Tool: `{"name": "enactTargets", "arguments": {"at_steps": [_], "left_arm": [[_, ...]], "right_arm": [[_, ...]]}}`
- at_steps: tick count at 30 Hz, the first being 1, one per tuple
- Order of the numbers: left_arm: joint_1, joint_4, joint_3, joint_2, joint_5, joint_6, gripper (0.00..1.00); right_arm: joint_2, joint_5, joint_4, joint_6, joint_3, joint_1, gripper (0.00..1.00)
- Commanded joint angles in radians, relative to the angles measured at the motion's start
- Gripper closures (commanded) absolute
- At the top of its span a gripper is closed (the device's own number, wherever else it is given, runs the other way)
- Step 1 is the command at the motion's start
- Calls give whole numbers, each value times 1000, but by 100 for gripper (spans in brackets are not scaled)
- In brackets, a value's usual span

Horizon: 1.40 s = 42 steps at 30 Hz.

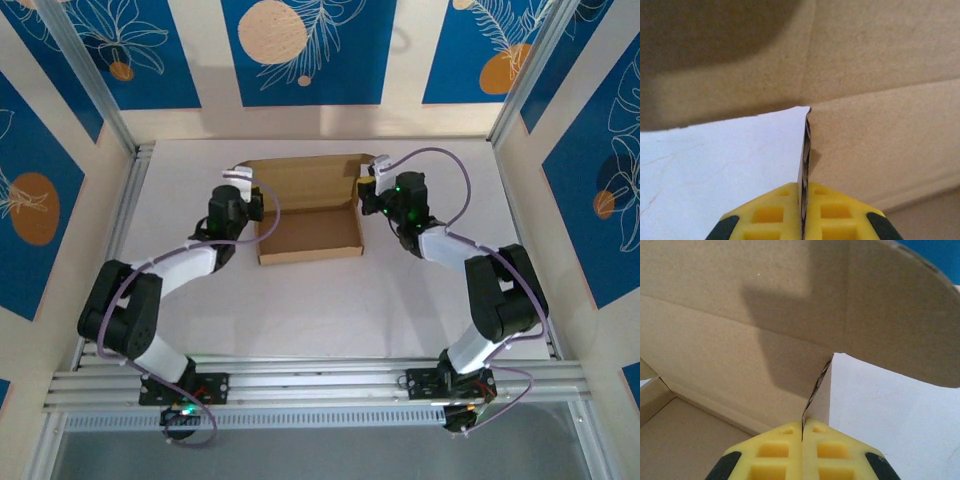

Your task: Fold the paper box

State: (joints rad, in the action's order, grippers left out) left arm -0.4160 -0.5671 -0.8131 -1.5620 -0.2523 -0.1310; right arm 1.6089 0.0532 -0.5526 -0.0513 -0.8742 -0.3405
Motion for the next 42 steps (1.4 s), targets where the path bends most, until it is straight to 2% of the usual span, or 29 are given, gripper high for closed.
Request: {"name": "enactTargets", "arguments": {"at_steps": [1, 4, 11, 17, 27, 29, 33, 35, 38, 42], "left_arm": [[-101, -286, 30, -46, -125, -96, 100], [-147, -460, 75, -89, -179, -88, 100], [-197, -840, 234, -217, -263, -56, 100], [-224, -841, 270, -255, -237, -64, 100], [-262, -840, 310, -291, -228, -86, 100], [-270, -840, 325, -302, -220, -83, 93], [-272, -841, 346, -305, -208, -57, 85], [-268, -840, 348, -295, -209, -30, 76], [-261, -841, 337, -287, -181, 16, 67], [-258, -839, 321, -307, -165, -41, 53]], "right_arm": [[-26, 28, -60, -105, 20, -86, 100], [-43, 77, -83, -157, 32, -101, 100], [-50, 72, -241, -239, 150, -97, 100], [-26, 65, -288, -274, 232, -100, 100], [32, 143, -378, -317, 369, -138, 100], [44, 161, -403, -321, 393, -143, 100], [60, 180, -413, -304, 403, -139, 100], [64, 188, -420, -295, 400, -126, 100], [74, 180, -434, -303, 394, -96, 100], [87, 187, -429, -313, 378, -84, 100]]}}
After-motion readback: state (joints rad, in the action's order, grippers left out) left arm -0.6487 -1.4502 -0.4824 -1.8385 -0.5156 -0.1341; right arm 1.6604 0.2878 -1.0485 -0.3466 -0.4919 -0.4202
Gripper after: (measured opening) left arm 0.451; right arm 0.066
